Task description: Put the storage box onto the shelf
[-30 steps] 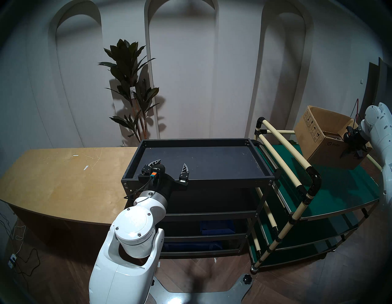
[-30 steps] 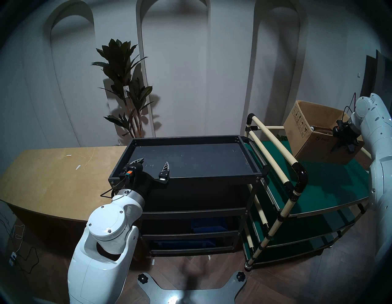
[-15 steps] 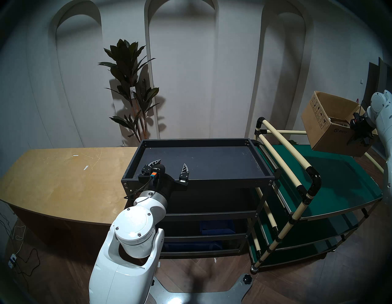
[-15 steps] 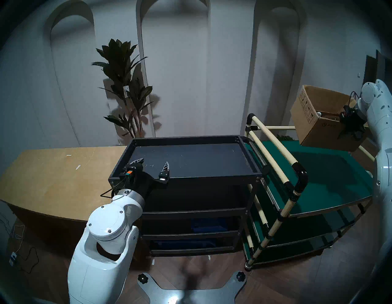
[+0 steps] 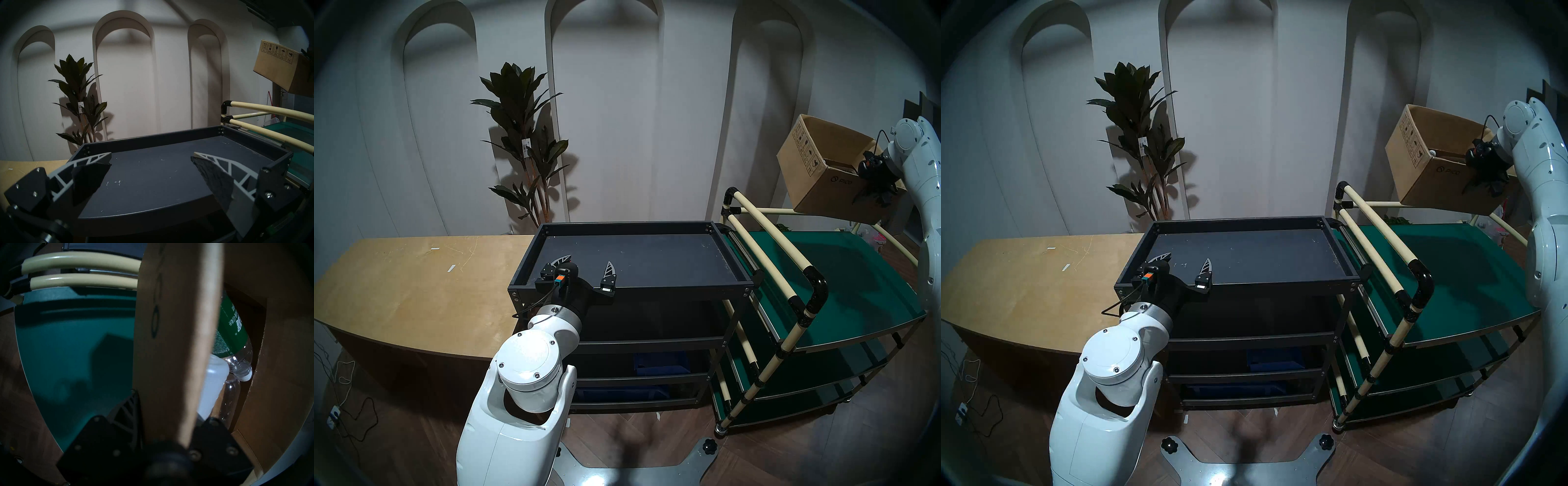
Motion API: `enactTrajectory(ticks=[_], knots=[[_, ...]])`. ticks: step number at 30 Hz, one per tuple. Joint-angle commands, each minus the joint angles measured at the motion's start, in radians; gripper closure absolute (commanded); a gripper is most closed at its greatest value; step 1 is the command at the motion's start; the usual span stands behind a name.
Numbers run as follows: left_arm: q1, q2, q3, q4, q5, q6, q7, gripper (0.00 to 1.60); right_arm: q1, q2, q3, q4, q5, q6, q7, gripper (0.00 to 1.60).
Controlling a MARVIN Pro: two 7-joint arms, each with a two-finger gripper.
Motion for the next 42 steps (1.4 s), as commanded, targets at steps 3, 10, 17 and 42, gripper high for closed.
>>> enactTrajectory(ticks=[3,10,17,42], knots=[[-0.009,-0.001,-0.002,-0.019,-0.001,-0.005,0.000,0.00,0.115,-0.139,-0.021,0.007,0.016,0.021,0.024,1.60],[-0.009,-0.002,-0.002,-0.018,-0.001,-0.005,0.000,0.00,0.132,-0.207,-0.073,-0.010,0.057,0.023,0.051,1.60],[-0.009,-0.002,-0.002,-0.019,-0.001,-0.005,0.000,0.00,0.177,-0.295,-0.101,-0.005,0.084,0.030,0.063,1.60],[-0.008,-0.001,-0.002,-0.024,-0.002,-0.005,-0.001,0.00,0.255,-0.420,-0.121,0.082,0.244,-0.012,0.063,1.60]])
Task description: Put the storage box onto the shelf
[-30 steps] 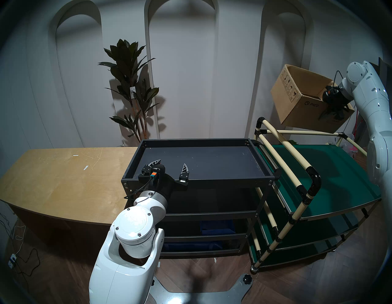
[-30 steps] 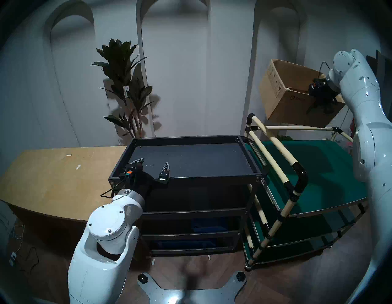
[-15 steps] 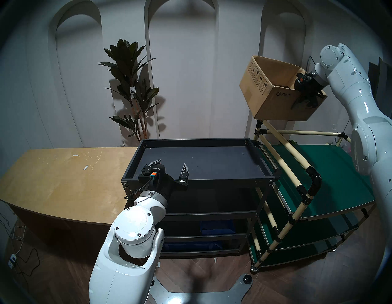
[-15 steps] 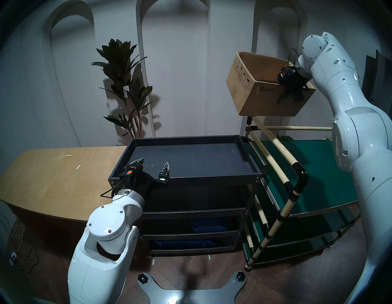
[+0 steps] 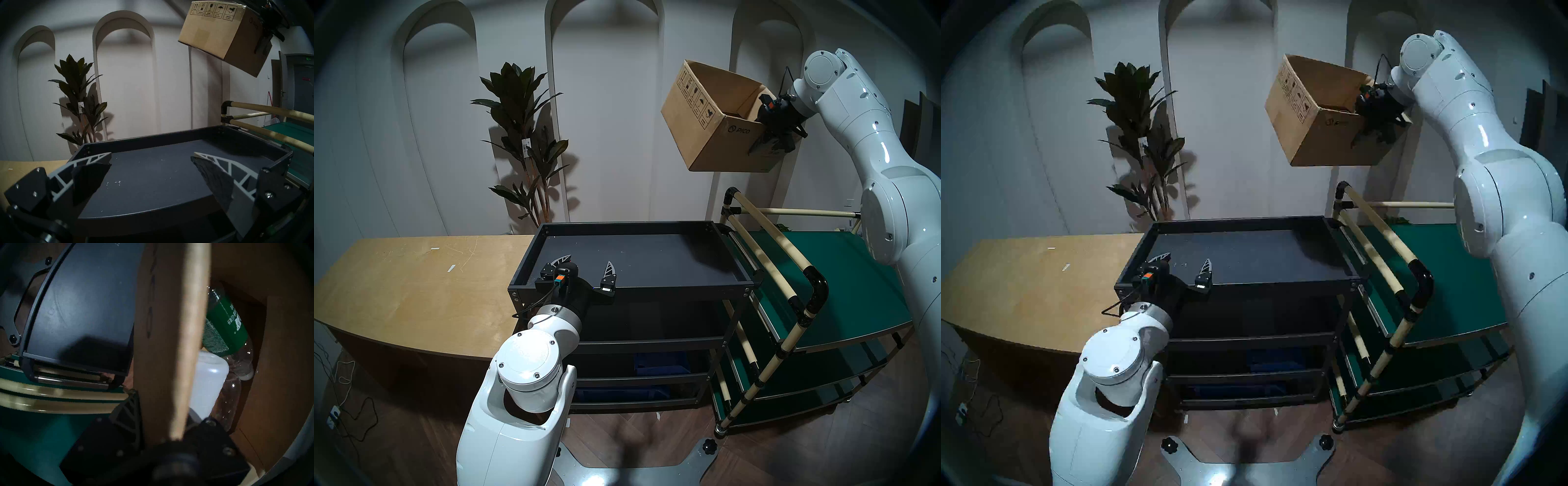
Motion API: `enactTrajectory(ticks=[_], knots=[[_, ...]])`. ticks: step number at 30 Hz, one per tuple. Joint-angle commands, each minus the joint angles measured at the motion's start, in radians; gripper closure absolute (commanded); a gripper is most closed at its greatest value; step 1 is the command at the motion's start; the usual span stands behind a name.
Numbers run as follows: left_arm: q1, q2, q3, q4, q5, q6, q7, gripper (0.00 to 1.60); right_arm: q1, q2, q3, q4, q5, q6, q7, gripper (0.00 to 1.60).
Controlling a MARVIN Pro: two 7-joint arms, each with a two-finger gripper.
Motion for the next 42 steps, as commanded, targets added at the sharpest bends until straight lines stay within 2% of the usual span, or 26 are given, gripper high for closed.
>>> enactTrajectory(ticks=[1,9,12,16,23,42], knots=[[-0.008,-0.001,-0.003,-0.023,-0.002,-0.005,-0.001,0.00,0.085,-0.034,0.024,0.020,0.080,0.026,0.073,1.60],[-0.008,-0.001,-0.003,-0.023,-0.002,-0.005,-0.001,0.00,0.054,-0.024,0.115,0.120,0.190,0.180,0.073,1.60],[-0.007,-0.001,-0.003,-0.024,-0.002,-0.005,-0.001,0.00,0.052,-0.011,0.119,0.146,0.205,0.234,0.073,1.60],[-0.007,-0.001,-0.003,-0.024,-0.002,-0.005,-0.001,0.00,0.076,-0.025,0.115,0.153,0.220,0.273,0.073,1.60],[-0.008,-0.001,-0.003,-0.023,-0.002,-0.005,-0.001,0.00,0.128,-0.076,0.085,0.130,0.210,0.295,0.073,1.60],[-0.008,-0.001,-0.002,-0.020,-0.001,-0.005,-0.001,0.00,0.133,-0.174,-0.041,0.182,0.223,0.360,0.073,1.60]])
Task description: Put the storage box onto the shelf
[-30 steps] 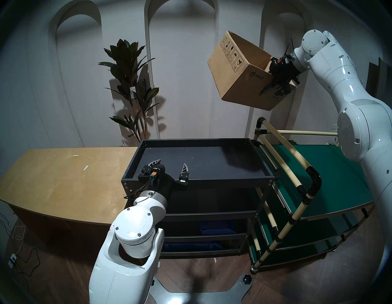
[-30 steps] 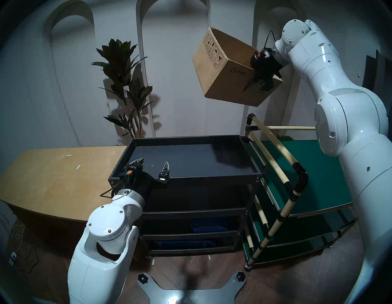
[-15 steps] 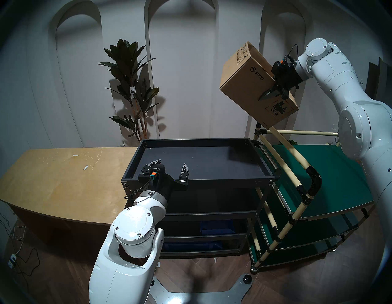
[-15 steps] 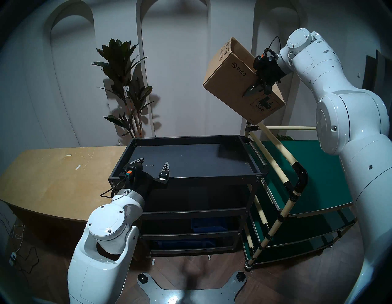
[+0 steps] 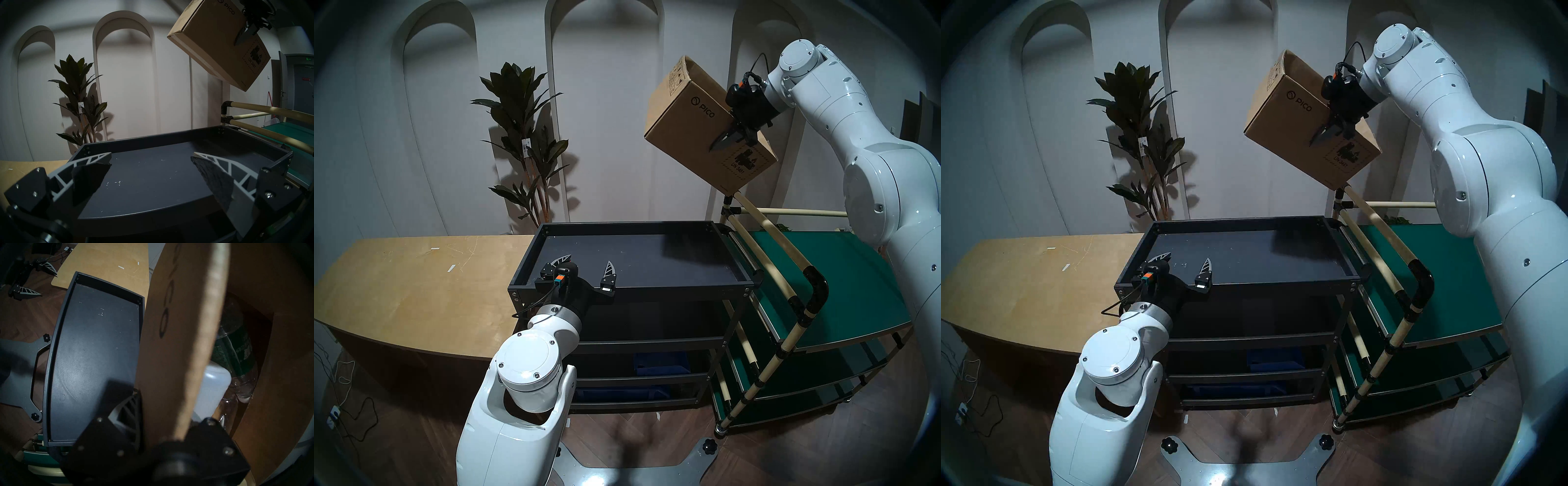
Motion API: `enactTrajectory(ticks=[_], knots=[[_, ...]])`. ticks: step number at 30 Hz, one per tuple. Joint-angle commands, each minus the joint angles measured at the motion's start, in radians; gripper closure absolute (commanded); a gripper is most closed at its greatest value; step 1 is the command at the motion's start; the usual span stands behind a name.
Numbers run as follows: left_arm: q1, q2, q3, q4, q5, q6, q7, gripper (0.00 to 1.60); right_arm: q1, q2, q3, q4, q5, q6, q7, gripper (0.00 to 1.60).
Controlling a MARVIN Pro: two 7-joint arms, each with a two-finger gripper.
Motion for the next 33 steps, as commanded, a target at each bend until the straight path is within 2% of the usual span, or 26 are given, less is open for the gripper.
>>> enactTrajectory(ticks=[1,16,33], knots=[[-0.008,-0.001,-0.002,-0.020,-0.001,-0.005,-0.001,0.00,0.057,-0.054,-0.030,-0.003,0.020,0.017,-0.003,1.60],[-0.009,-0.001,-0.002,-0.018,-0.001,-0.005,0.000,0.00,0.044,-0.109,-0.126,0.060,0.030,0.049,-0.003,1.60],[-0.009,-0.001,-0.002,-0.018,-0.001,-0.005,0.000,0.00,0.003,-0.179,-0.212,0.159,0.047,0.045,-0.003,1.60]])
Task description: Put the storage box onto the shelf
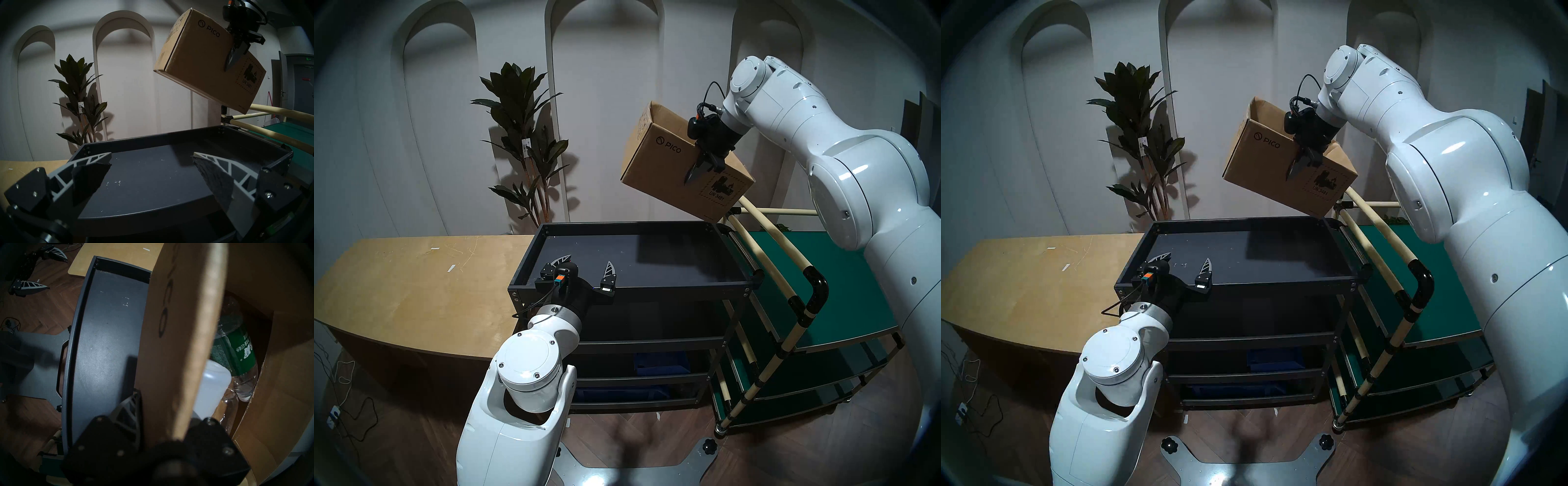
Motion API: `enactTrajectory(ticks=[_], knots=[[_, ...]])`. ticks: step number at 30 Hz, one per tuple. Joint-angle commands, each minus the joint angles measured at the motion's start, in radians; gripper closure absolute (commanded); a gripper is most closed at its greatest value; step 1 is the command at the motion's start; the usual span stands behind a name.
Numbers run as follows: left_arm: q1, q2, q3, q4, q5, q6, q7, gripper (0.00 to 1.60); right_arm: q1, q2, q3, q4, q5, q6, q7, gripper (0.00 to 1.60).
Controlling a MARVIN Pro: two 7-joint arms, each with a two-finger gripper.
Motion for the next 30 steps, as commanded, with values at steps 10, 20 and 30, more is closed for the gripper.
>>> enactTrajectory(ticks=[10,20,30], knots=[[-0.009,-0.001,-0.002,-0.018,-0.001,-0.005,0.000,0.00,0.033,-0.075,-0.049,0.079,0.014,-0.040,-0.002,1.60],[-0.009,-0.001,-0.002,-0.018,-0.001,-0.005,0.000,0.00,0.050,-0.115,-0.092,0.140,0.004,-0.077,-0.002,1.60],[-0.009,-0.001,-0.002,-0.019,-0.001,-0.005,0.000,0.00,0.044,-0.129,-0.129,0.145,-0.001,-0.095,-0.002,1.60]])
